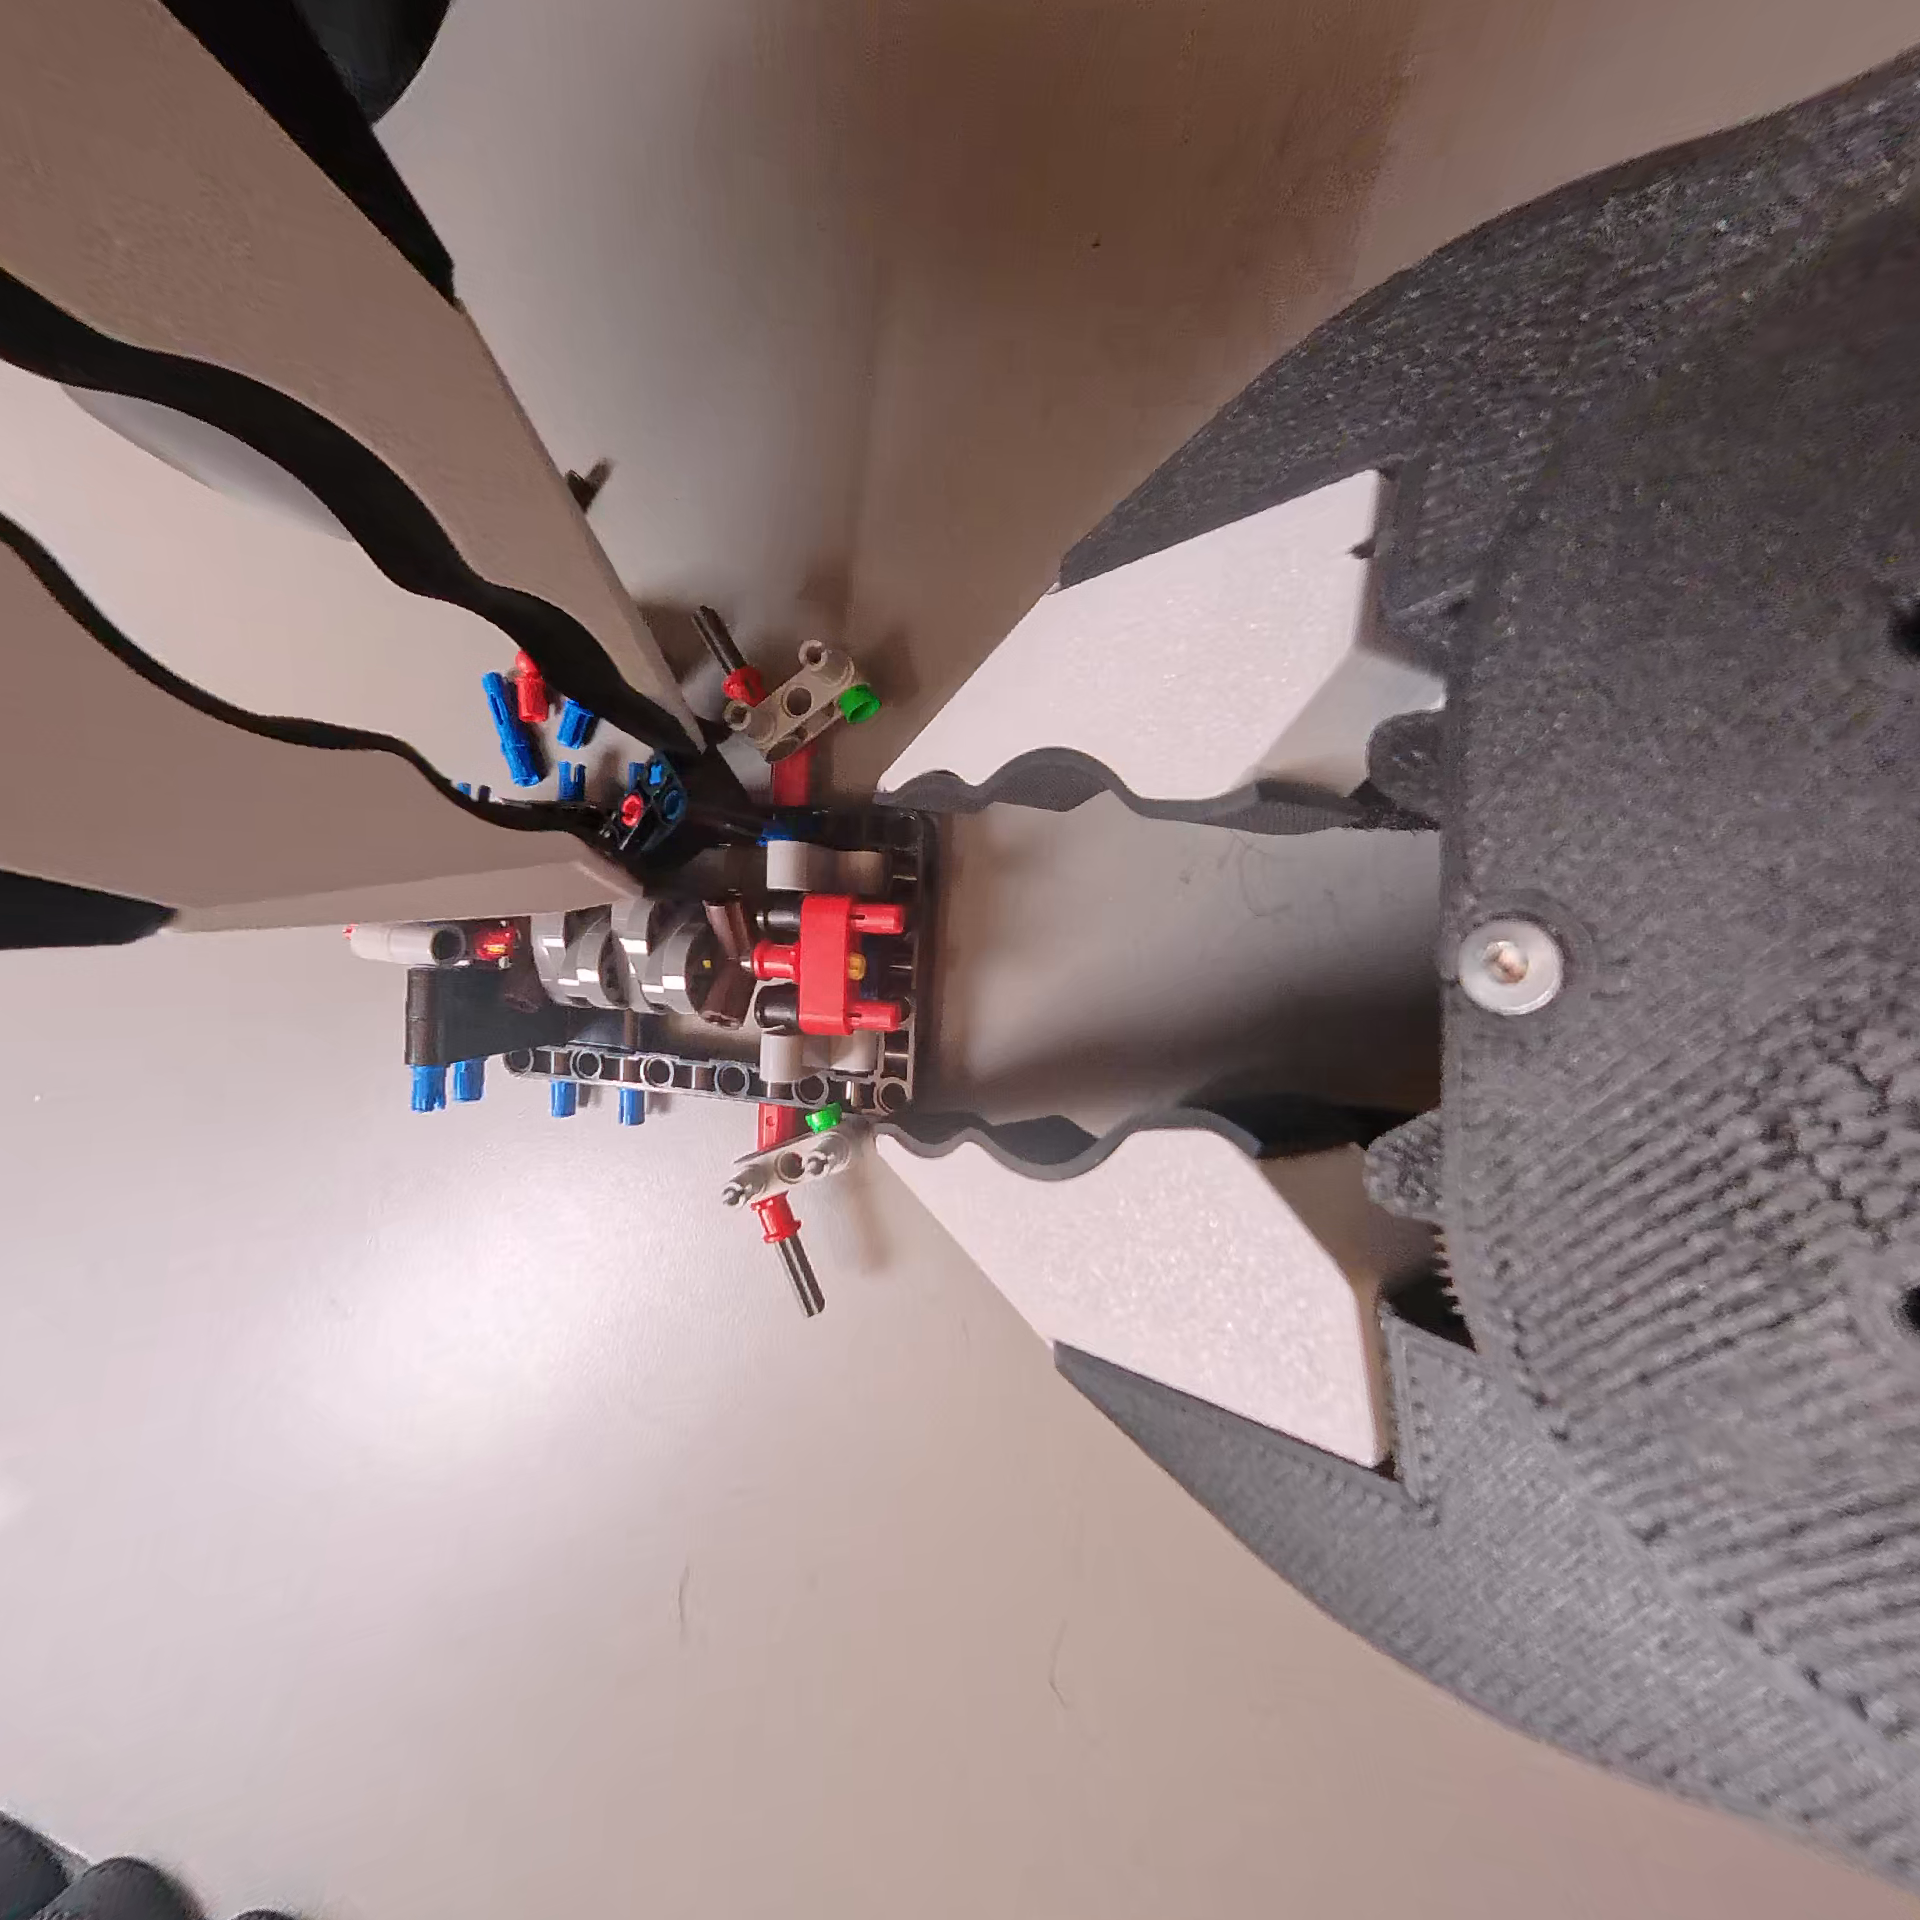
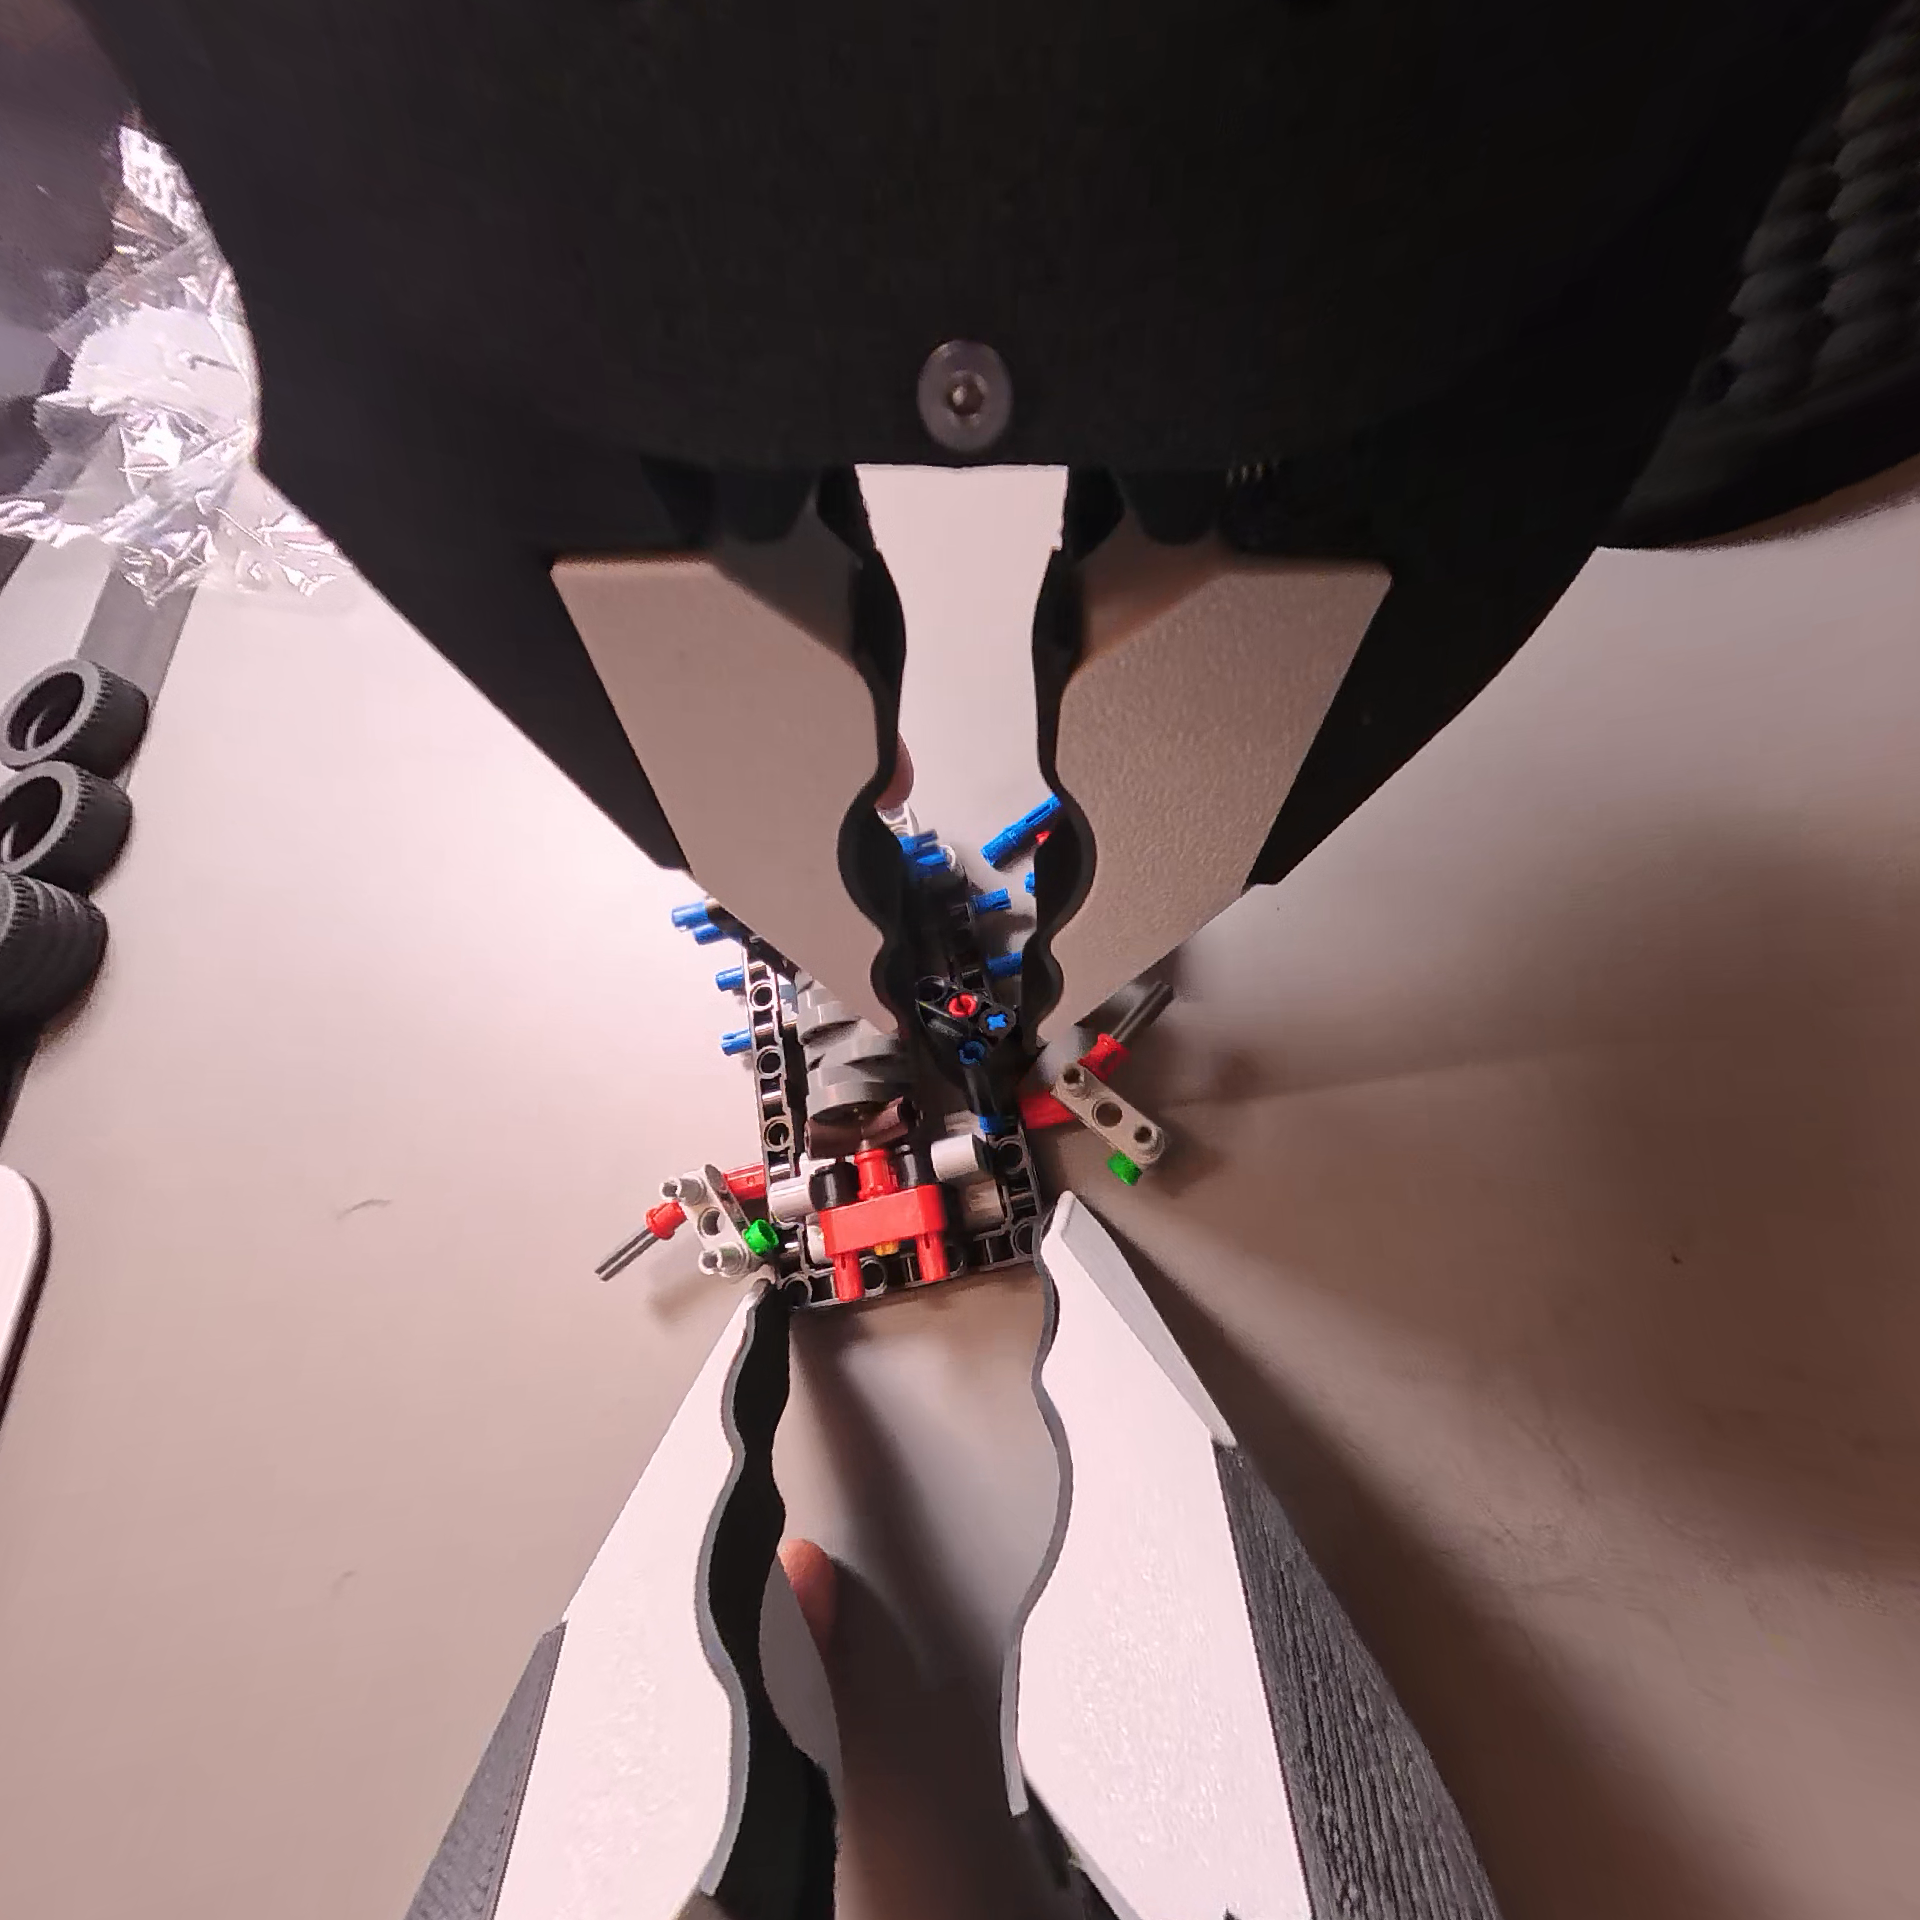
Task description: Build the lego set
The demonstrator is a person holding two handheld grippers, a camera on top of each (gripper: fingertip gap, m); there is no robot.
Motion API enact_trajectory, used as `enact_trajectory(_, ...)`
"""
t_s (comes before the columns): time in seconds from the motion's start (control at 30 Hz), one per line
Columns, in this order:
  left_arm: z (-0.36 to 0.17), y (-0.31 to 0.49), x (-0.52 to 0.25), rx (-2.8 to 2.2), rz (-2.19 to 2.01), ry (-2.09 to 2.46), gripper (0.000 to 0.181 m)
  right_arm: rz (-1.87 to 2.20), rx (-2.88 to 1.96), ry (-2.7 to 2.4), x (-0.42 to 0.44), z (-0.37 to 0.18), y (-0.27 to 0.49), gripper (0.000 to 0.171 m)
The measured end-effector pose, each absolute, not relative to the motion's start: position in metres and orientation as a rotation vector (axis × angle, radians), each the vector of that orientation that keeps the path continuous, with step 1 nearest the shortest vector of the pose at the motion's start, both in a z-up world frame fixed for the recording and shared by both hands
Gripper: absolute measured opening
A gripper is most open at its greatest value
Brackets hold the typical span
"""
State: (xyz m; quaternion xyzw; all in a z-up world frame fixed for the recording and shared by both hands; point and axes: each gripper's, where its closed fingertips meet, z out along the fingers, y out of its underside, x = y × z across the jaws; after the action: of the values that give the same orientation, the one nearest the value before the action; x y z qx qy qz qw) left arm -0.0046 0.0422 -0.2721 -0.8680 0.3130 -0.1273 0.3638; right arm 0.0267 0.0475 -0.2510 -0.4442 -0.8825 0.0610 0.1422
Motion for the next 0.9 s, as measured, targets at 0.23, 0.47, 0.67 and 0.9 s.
enact_trajectory(0.23,-0.272,0.041,-0.006,-2.224,-0.324,0.812,0.057,0.205,-1.276,-2.524,0.029,-0.250,0.048,0.016)
enact_trajectory(0.47,-0.259,0.041,-0.015,-2.173,-0.281,0.786,0.054,0.310,-1.294,-2.408,0.034,-0.235,0.055,0.016)
enact_trajectory(0.67,-0.245,0.035,-0.015,-2.084,-0.272,0.758,0.045,0.550,-1.349,-2.210,0.041,-0.214,0.058,0.017)
enact_trajectory(0.9,-0.203,0.023,0.014,-1.862,-0.396,0.714,0.025,0.857,-1.392,-2.004,0.035,-0.198,0.047,0.017)
